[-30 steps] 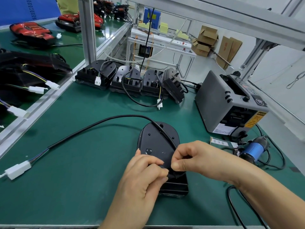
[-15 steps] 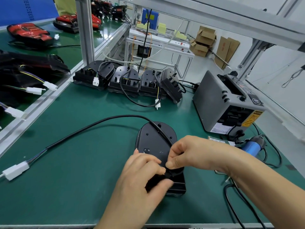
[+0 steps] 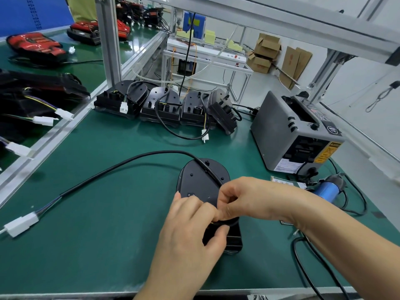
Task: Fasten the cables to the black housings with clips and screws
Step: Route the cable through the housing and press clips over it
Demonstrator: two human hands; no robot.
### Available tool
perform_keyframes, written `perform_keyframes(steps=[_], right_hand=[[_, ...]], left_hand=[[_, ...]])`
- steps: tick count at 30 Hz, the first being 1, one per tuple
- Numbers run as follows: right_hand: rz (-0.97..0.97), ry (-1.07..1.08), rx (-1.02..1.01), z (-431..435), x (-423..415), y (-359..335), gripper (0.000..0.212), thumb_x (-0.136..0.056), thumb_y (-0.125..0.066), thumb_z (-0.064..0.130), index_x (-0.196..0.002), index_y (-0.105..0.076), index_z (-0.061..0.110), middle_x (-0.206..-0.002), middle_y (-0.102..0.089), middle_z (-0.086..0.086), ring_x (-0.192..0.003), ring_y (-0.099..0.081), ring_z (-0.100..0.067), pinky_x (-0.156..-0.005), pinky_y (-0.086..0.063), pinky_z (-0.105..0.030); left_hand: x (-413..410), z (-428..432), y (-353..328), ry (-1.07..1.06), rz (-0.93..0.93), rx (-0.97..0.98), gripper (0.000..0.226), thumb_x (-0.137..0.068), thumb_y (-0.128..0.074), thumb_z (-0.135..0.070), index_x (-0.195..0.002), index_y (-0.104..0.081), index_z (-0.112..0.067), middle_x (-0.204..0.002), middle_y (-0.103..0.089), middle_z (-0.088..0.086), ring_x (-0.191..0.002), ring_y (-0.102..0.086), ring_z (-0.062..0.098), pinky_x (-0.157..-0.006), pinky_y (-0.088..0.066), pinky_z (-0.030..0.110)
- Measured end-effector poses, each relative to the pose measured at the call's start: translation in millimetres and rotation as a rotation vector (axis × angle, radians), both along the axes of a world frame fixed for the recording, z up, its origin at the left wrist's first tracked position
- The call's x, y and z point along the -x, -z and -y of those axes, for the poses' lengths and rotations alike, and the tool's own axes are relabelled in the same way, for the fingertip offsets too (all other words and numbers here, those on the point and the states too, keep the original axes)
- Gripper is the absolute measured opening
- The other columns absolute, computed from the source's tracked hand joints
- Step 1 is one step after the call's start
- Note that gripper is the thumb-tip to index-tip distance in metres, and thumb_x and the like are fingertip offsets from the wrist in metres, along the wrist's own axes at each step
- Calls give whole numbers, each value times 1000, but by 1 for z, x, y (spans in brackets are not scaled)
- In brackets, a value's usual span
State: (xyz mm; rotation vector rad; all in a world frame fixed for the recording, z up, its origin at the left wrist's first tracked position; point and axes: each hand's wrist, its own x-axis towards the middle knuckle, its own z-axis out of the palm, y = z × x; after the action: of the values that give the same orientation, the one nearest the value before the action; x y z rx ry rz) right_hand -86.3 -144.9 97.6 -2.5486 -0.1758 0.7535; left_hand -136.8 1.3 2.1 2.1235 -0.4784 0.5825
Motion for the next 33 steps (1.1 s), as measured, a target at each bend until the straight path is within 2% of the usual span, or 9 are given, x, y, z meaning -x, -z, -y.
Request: perform_keyframes(steps=[5,10,13,17,19,23,26,30,33], right_hand=[[17,-4,-60,2,2,2,18,-79,-71,34,-68,-60,28,-64,-55,16,-64,-47,-3,-64,-39,-22],[25,-3,-70,0,5,0,15,-81,-70,32,-73,-59,24,-66,-55,14,-64,-47,-4,-63,-38,-21],[42,-9,-58,-1,6,0,15,-81,-70,31,-74,-60,22,-66,-54,13,-62,-46,-3,-60,-37,-18],[48,-13,-50,0,7,2,17,-80,-70,32,-70,-58,26,-66,-53,13,-65,-47,-5,-65,-39,-23],[36,-27,-46,0,5,3,18,-80,-71,32,-69,-58,27,-65,-53,15,-65,-48,-5,-65,-40,-23],[6,-46,2,1,0,1,17,-80,-71,35,-69,-59,28,-66,-56,15,-64,-49,-1,-63,-38,-19],[-27,-79,49,-1,-5,-4,19,-81,-71,37,-69,-59,28,-62,-55,15,-53,-48,5,-49,-35,-9],[-70,-116,97,-4,-12,-10,17,-79,-72,40,-71,-63,29,-69,-60,13,-63,-53,1,-61,-39,-16],[-91,-115,71,-4,-14,-11,16,-79,-73,39,-69,-65,29,-63,-62,13,-55,-52,8,-64,-38,-17]], left_hand=[[0,2,3,-29,52,-8,14,-77,-57,-31,-76,-58,-17,-80,-55,-4,-89,-63,17,-102,-41,53],[0,1,6,-6,80,15,7,-80,-56,-30,-82,-57,-24,-80,-52,-6,-104,-61,10,-106,-37,53],[0,1,8,-23,110,2,12,-79,-56,-27,-74,-60,-16,-78,-55,-3,-103,-62,12,-104,-38,55],[-1,-1,10,-18,168,-43,20,-80,-58,-25,-68,-63,-10,-82,-59,1,-105,-61,15,-102,-38,57],[0,-4,12,12,183,-49,20,-82,-59,-24,-71,-65,-9,-83,-58,1,-98,-60,15,-104,-38,56],[-2,-10,10,43,187,-96,16,-85,-59,-20,-76,-66,-9,-78,-52,0,-71,-52,17,-105,-39,44],[-3,-12,11,75,238,-164,5,-80,-66,-6,-78,-65,-10,-79,-52,2,-71,-52,22,-102,-42,38],[-5,-16,11,95,275,-245,11,-74,-68,4,-79,-67,-6,-81,-50,3,-71,-53,24,-102,-43,38],[-5,-17,12,99,307,-270,12,-74,-67,6,-79,-68,-5,-82,-49,3,-74,-53,24,-103,-42,39]])
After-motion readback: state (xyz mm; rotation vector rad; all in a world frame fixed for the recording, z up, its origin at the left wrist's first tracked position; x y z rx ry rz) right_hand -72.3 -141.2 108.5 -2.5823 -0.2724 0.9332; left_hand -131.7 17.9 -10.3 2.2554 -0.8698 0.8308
